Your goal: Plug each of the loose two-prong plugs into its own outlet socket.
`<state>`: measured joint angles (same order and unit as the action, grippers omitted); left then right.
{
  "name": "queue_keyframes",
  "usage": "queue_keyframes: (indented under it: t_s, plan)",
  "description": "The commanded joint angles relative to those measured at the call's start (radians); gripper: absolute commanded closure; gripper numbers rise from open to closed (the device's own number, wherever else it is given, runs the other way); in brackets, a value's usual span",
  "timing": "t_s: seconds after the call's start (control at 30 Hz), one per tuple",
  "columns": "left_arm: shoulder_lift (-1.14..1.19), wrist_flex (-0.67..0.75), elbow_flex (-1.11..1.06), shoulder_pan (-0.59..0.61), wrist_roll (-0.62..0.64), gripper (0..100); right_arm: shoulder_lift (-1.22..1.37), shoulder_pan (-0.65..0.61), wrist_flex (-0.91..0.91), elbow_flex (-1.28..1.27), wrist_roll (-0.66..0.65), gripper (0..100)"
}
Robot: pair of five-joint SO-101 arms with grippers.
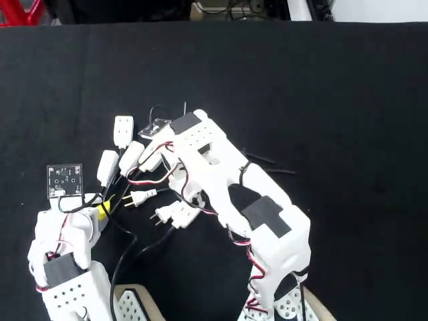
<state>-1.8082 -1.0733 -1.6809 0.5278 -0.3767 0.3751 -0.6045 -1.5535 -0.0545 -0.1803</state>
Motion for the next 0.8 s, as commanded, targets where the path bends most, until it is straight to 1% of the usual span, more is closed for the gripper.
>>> queue_keyframes:
  t_s: [0.0, 0.17, 0.43, 0.6, 0.77]
  plan:
    - [-0.008, 0.020, -0.018, -0.008, -0.011, 65, -0.038, 0.015, -0.031, 0.015, 0.012, 98.7]
    - [-0.008, 0.020, -0.018, -0.008, -0.011, 65, -0.039, 0.117, -0.061, 0.015, 0.005, 98.7]
    - [-0.008, 0.020, -0.018, -0.008, -0.011, 65, -0.044, 0.321, -0.109, 0.015, -0.103, 98.7]
    - [-0.008, 0.020, -0.018, -0.008, -0.011, 65, -0.044, 0.509, -0.120, 0.015, -0.207, 98.7]
    - [-0.008, 0.020, -0.018, -0.008, -0.011, 65, -0.044, 0.744, -0.115, 0.015, -0.344, 98.7]
